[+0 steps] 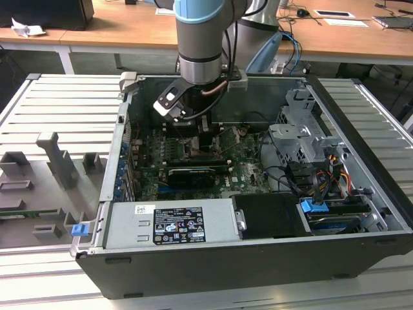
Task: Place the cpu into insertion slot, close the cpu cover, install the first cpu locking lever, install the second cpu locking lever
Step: 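Place the cpu into insertion slot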
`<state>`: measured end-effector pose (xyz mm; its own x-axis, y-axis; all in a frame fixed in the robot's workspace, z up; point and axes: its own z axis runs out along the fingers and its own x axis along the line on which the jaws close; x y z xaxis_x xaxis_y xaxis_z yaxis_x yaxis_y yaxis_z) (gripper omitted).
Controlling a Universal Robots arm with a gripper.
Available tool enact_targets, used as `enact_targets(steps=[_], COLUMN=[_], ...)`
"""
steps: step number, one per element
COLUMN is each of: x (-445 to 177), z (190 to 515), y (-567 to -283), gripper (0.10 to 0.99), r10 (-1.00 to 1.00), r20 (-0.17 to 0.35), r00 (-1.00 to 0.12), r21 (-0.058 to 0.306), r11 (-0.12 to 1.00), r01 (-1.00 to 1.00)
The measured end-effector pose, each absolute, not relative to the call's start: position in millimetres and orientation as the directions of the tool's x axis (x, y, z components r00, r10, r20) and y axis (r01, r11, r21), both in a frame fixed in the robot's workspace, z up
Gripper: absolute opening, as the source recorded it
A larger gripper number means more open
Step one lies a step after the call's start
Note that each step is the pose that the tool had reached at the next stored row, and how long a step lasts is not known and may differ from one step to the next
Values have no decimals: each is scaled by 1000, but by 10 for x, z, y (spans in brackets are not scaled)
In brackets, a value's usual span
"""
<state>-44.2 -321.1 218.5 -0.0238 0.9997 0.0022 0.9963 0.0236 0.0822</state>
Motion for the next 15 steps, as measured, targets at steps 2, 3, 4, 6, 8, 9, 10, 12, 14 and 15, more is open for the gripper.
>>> enact_targets(steps=[2,3,4,6,8,9,10,12,14,15], x=[-441,-441,-441,-442,-444,-445,-445,-446,-447,-448], z=[2153,2140,2124,2113,2108,2103,2096,2079,2062,2058], y=[-3197,-3197,-3197,-3197,-3197,-3197,-3197,-3197,-3196,-3196], gripper=[537,537,537,537,537,537,537,537,537,537], r10=[1000,1000,1000,1000,1000,1000,1000,1000,1000,1000], r20=[2,2,2,2,2,2,2,2,2,2], r00=[-16,-14,-12,1,16,26,28,29,27,27], r21=[81,81,81,81,81,81,81,81,81,81], r11=[16,14,11,-1,-16,-26,-28,-29,-27,-27], r01=[997,997,997,997,997,996,996,996,996,996])
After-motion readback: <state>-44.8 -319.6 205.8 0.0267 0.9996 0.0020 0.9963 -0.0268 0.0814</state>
